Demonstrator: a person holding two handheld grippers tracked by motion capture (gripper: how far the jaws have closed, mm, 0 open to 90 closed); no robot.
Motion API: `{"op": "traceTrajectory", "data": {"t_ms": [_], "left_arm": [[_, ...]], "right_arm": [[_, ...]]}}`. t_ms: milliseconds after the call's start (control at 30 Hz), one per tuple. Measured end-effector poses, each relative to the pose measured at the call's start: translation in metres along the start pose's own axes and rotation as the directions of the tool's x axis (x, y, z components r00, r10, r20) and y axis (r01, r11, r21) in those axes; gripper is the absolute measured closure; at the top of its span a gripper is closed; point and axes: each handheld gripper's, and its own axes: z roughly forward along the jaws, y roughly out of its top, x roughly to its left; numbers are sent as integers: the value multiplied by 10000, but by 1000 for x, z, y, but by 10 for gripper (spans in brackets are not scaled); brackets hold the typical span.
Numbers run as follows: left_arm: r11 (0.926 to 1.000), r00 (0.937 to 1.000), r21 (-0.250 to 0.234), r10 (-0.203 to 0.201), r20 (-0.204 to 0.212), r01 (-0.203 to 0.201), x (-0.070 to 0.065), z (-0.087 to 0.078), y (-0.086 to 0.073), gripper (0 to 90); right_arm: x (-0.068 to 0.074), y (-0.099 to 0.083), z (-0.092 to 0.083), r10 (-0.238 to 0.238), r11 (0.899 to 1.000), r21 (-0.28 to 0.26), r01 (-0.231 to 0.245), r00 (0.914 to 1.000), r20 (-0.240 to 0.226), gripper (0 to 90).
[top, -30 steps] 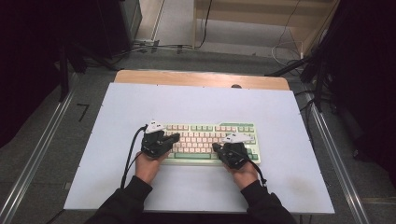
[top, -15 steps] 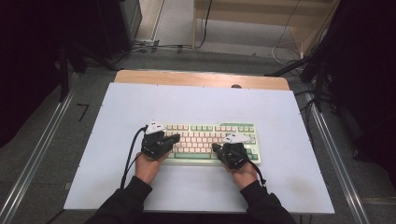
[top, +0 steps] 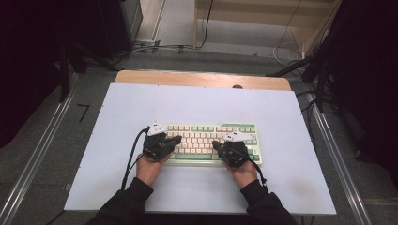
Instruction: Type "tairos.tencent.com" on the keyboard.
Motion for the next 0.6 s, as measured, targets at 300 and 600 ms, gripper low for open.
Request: {"op": "traceTrajectory", "data": {"t_ms": [300,600], "left_arm": [[9999,9999,132,43,121,-45,-2,-1,-4,900],[9995,9998,297,134,155,-138,-4,-2,-9,900]], "right_arm": [[2,6,1,-14,9999,-163,13,10000,-53,874],[2,9,4,-8,9998,-215,7,10000,-61,874]]}}
